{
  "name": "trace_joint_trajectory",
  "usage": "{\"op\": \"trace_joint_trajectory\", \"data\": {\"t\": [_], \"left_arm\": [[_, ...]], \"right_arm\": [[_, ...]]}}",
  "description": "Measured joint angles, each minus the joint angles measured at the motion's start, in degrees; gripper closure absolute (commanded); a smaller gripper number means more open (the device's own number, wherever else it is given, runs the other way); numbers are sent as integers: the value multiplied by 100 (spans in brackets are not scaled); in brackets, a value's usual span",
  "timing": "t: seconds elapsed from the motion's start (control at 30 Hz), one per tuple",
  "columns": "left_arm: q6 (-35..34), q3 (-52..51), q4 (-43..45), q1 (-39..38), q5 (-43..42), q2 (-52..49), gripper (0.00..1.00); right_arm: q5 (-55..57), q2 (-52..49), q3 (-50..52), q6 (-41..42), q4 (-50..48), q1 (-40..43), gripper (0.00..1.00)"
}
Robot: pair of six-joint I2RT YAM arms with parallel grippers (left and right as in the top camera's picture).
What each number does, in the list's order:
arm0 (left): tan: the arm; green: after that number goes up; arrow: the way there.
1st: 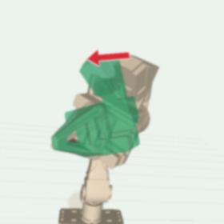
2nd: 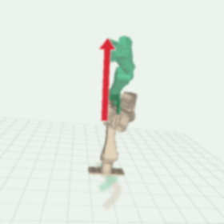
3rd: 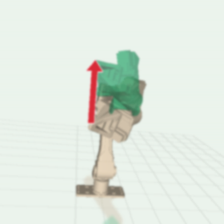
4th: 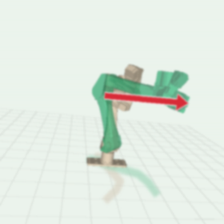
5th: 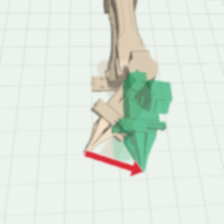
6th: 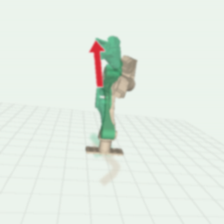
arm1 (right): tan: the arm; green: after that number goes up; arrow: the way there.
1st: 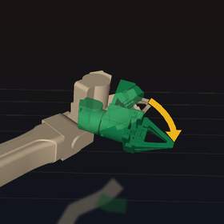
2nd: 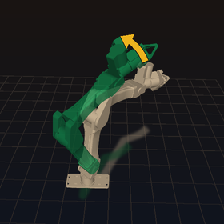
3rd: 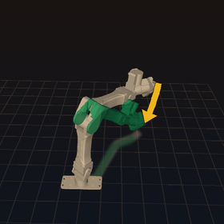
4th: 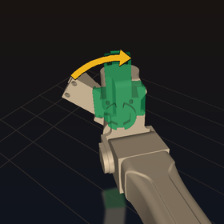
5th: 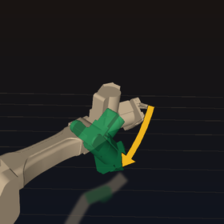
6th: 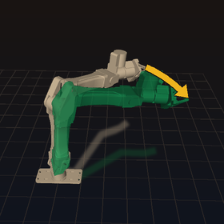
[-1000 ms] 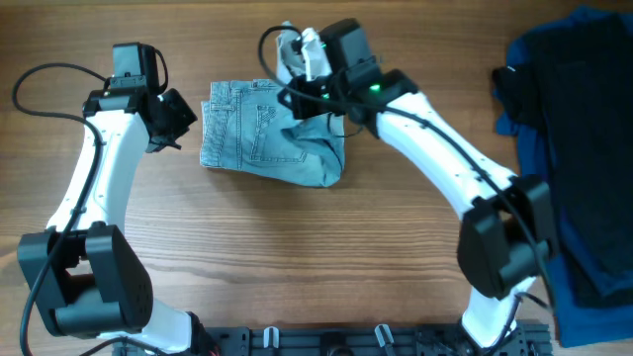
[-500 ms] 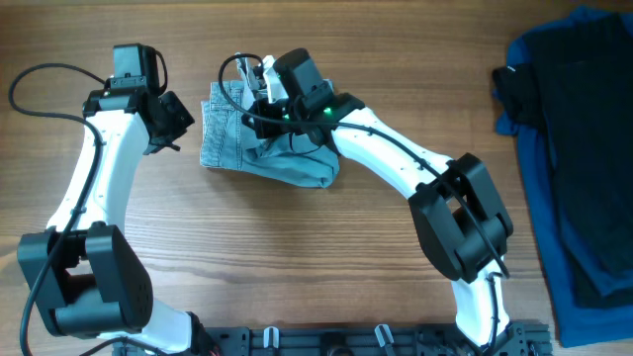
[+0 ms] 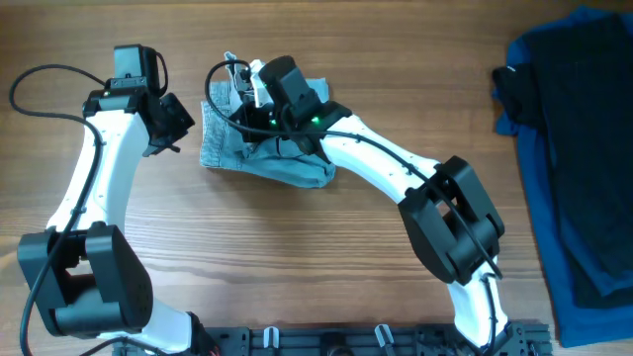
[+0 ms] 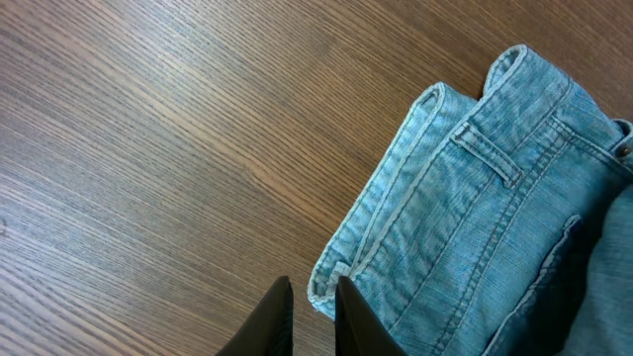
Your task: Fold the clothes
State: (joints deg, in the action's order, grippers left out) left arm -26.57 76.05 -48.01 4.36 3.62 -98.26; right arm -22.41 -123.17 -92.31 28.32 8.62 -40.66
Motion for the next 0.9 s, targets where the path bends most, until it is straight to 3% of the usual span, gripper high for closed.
{"op": "trace_joint_trajectory", "data": {"t": [0.07, 0.1, 0.13, 0.3, 0.37, 0.43, 0.53, 0.57, 0.67, 0.73, 0.9], "left_arm": [[0, 0, 0, 0, 0, 0, 83], [0, 0, 0, 0, 0, 0, 83], [0, 0, 0, 0, -2, 0, 83], [0, 0, 0, 0, 0, 0, 88], [2, 0, -2, 0, -2, 0, 96], [22, 0, 0, 0, -28, 0, 96], [114, 0, 61, 7, -546, 0, 96], [208, 0, 109, 11, -846, 0, 96], [496, 0, 304, 11, -1939, 0, 96], [645, 0, 326, 11, -2562, 0, 96], [756, 0, 223, -22, -3195, -227, 96]], "right_arm": [[26, 0, 0, -7, -7, -42, 56], [37, 0, 0, 17, -17, -57, 40], [37, 0, 0, 15, -17, -68, 32], [-160, -4, 0, 304, -181, -92, 0], [-498, -4, 0, 179, -343, -70, 1], [-743, -4, -4, 81, -289, -17, 1], [-979, 42, -15, -28, 284, 321, 14], [-1029, 116, -31, -107, 800, 531, 23], [-1082, 566, -50, -542, 2267, 1386, 89], [-1086, 730, -74, -658, 2695, 1670, 96], [-1102, 837, -42, -772, 3421, 1797, 96]]}}
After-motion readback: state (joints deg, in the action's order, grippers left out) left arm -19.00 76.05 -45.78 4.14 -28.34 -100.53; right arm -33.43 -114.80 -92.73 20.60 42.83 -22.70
